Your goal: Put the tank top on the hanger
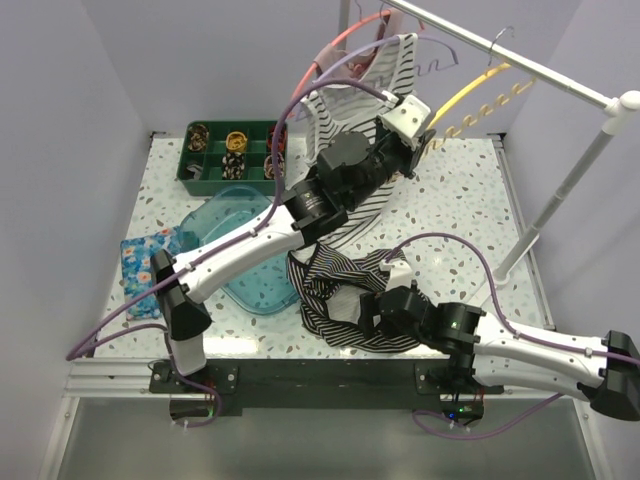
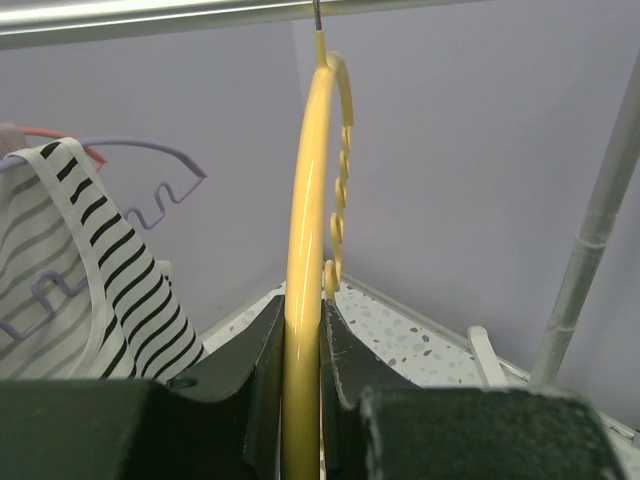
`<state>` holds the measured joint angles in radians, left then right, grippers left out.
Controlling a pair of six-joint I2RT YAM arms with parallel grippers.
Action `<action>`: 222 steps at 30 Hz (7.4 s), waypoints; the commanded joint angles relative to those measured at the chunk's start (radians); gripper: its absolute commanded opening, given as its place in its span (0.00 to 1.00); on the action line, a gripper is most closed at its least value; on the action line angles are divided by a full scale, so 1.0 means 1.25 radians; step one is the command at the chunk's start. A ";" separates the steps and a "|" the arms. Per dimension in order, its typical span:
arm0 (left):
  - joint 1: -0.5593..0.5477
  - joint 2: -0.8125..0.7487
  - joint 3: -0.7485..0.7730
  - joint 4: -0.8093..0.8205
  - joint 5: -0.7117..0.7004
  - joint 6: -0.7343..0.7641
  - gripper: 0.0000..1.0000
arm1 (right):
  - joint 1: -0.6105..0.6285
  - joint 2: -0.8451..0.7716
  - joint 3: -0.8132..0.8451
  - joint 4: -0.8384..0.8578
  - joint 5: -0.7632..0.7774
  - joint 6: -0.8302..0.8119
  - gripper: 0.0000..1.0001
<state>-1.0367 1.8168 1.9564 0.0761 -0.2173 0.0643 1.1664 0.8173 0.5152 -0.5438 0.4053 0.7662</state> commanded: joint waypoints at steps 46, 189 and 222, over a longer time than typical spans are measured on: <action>0.019 -0.853 -0.642 -0.276 -0.055 -0.148 0.00 | -0.049 0.013 0.136 0.007 0.254 -0.056 0.28; 0.018 -0.877 -1.182 0.165 0.206 -0.325 0.00 | -0.548 -0.059 0.259 0.185 -0.459 0.028 0.00; 0.021 -0.755 -1.197 0.332 0.143 -0.339 0.00 | -0.516 -0.070 0.330 0.113 -0.378 -0.186 0.66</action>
<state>-1.0145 0.8555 0.3786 0.3447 -0.0074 -0.3447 0.4931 0.7040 0.8825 -0.5274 -0.0319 0.5953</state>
